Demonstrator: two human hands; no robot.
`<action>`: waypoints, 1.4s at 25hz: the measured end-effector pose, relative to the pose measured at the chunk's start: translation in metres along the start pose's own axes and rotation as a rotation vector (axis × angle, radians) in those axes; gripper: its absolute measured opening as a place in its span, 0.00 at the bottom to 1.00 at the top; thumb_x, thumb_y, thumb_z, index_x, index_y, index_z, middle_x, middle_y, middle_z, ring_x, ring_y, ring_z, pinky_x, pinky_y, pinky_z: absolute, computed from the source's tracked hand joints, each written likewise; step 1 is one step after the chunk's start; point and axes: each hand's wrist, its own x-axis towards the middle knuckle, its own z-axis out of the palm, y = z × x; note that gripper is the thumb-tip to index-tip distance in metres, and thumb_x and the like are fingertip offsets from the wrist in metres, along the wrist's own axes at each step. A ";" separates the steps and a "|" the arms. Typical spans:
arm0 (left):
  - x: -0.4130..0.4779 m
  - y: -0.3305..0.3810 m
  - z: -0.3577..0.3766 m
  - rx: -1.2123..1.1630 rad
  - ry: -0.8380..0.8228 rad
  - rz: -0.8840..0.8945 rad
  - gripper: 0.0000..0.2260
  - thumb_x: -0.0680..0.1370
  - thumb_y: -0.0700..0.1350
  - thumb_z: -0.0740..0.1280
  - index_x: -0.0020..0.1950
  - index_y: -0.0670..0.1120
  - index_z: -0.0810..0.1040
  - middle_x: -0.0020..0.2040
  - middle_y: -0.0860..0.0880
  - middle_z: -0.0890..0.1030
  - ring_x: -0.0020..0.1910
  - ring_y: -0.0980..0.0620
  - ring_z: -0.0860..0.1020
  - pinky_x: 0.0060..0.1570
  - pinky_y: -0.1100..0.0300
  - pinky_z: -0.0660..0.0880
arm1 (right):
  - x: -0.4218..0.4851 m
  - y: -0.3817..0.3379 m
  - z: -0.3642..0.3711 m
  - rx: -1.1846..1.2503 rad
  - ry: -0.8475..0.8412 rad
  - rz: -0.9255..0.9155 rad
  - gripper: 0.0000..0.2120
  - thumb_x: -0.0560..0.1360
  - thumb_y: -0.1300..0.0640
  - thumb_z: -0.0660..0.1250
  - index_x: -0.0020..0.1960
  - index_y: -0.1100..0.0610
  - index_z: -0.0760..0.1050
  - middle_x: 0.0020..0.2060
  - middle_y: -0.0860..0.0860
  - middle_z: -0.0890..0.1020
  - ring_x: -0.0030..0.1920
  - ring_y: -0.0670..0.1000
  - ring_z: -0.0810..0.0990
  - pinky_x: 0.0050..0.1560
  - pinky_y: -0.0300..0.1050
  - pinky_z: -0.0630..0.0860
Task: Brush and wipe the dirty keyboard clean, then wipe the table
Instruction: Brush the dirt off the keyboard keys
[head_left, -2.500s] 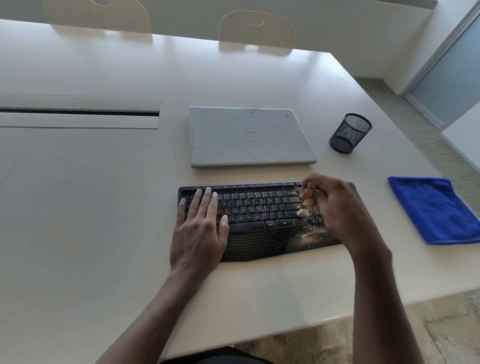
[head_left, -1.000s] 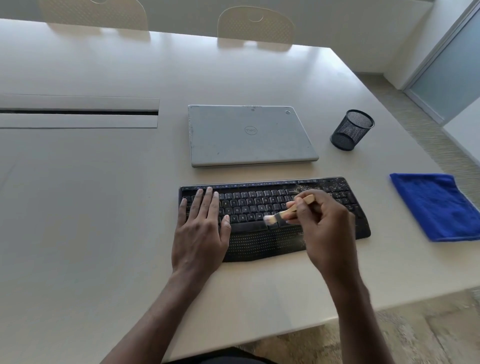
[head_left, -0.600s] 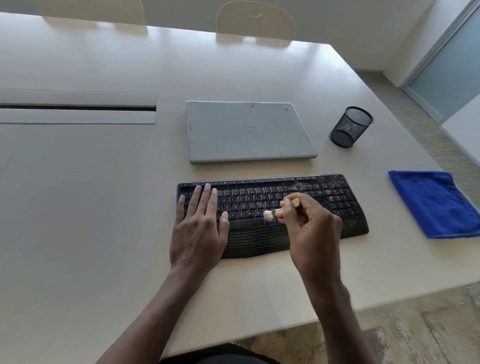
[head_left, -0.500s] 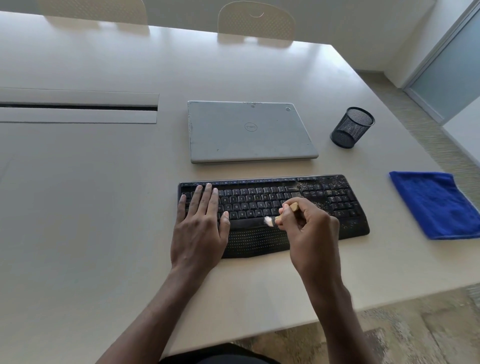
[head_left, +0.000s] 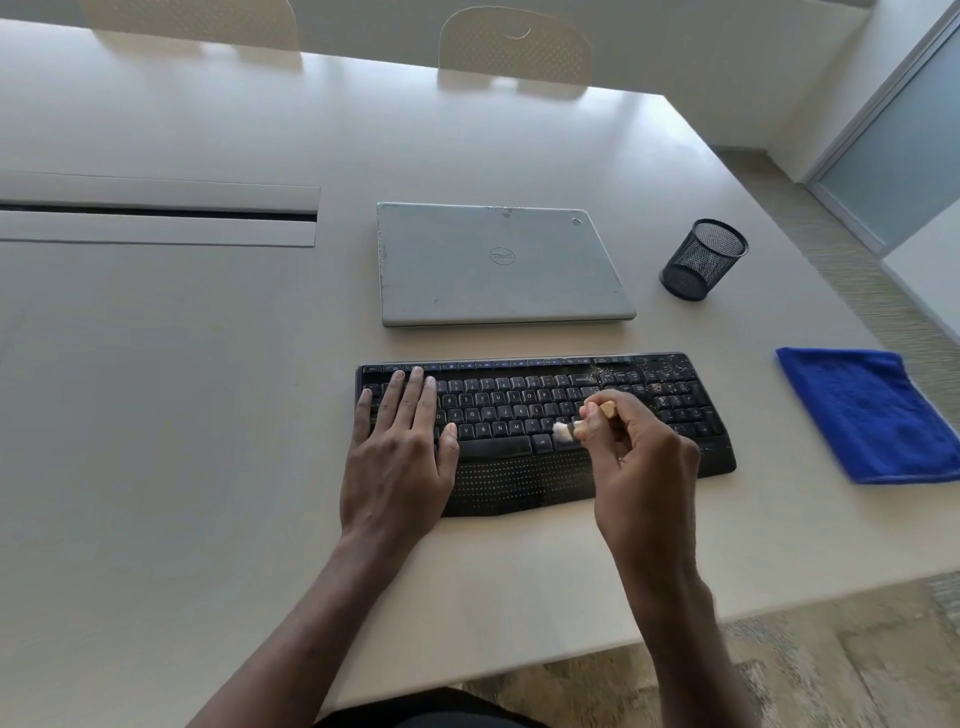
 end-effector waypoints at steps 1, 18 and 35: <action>0.000 0.000 0.000 -0.001 0.001 0.001 0.28 0.84 0.56 0.54 0.81 0.43 0.68 0.81 0.44 0.67 0.82 0.47 0.63 0.82 0.44 0.55 | 0.000 0.001 0.001 -0.001 -0.004 -0.010 0.06 0.82 0.60 0.67 0.53 0.56 0.83 0.39 0.44 0.84 0.42 0.31 0.81 0.40 0.23 0.75; 0.000 0.000 0.000 -0.005 0.007 0.001 0.28 0.84 0.55 0.54 0.81 0.43 0.69 0.81 0.44 0.67 0.82 0.47 0.62 0.82 0.43 0.56 | 0.016 0.028 -0.013 0.204 -0.111 0.098 0.06 0.82 0.59 0.67 0.53 0.57 0.83 0.41 0.46 0.87 0.43 0.44 0.87 0.47 0.44 0.85; 0.000 0.000 0.002 0.001 0.013 0.000 0.28 0.84 0.56 0.53 0.81 0.44 0.68 0.82 0.45 0.66 0.83 0.49 0.61 0.82 0.43 0.56 | 0.020 0.071 -0.067 -0.017 0.033 0.195 0.05 0.81 0.57 0.68 0.51 0.54 0.83 0.38 0.45 0.86 0.40 0.46 0.87 0.46 0.48 0.85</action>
